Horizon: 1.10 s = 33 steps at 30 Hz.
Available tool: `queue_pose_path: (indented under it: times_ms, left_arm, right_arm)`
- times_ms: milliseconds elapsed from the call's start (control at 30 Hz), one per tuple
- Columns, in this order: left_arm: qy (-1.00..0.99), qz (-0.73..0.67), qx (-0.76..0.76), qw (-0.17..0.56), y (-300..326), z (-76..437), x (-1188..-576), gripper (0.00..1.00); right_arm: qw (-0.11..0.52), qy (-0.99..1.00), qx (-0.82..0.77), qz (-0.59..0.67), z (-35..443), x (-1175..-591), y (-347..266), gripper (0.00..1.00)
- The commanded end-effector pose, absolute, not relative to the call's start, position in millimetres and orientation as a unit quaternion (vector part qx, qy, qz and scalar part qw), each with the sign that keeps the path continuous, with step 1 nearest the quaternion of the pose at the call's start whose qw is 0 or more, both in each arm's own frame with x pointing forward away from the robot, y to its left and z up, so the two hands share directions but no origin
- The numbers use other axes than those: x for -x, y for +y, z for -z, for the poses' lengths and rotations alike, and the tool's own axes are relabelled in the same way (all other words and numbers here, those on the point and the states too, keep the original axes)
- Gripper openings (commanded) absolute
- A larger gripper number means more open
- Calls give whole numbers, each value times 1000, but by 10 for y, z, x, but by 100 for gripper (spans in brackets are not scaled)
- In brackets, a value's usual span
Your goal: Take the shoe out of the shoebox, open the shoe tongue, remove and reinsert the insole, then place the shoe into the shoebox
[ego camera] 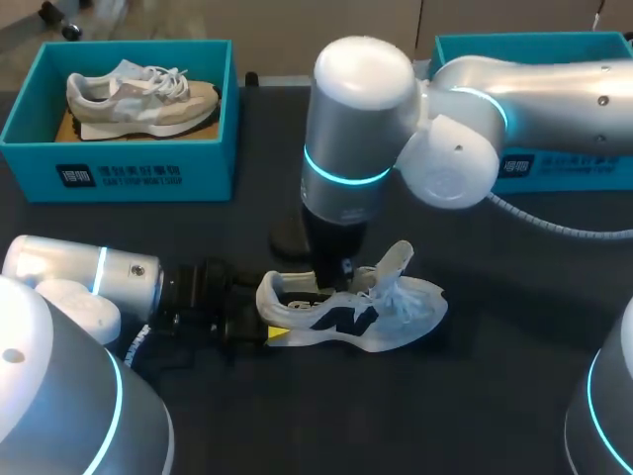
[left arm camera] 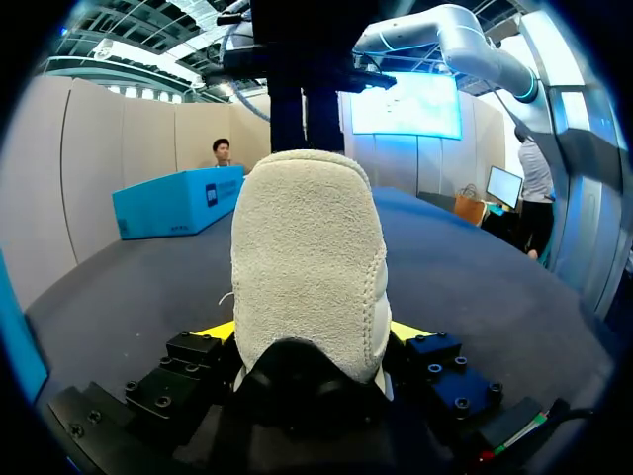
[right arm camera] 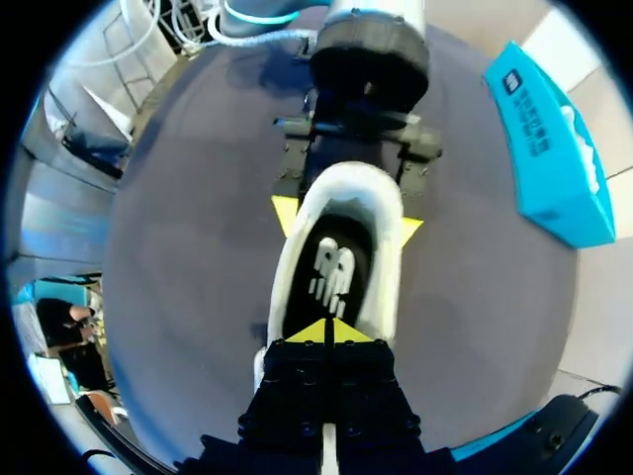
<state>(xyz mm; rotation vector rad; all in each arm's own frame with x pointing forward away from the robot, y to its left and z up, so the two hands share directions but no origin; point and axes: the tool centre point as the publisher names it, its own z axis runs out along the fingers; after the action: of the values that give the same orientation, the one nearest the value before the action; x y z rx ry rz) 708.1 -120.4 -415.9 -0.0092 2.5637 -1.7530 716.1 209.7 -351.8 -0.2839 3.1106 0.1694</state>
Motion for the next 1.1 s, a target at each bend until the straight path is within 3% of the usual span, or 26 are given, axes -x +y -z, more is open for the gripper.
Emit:
queue_pose_path:
  times_ms: [33, 467, 733, 1100]
  left_arm:
    - [826, 563, 3, 17, -1215, 4162, -7087, 0]
    - [826, 563, 3, 17, -1215, 4162, -7087, 0]
    - [826, 563, 3, 17, -1215, 4162, -7087, 0]
    - [826, 563, 3, 17, -1215, 4162, -7087, 0]
  right_arm:
    - [9, 996, 77, -42, 3634, -7158, 2205, 0]
    - [3, 998, 64, -23, 3794, -7203, 2090, 0]
    - [54, 998, 3, -12, 3803, -7149, 1916, 0]
    - [63, 998, 4, -7, 3845, -7349, 1912, 0]
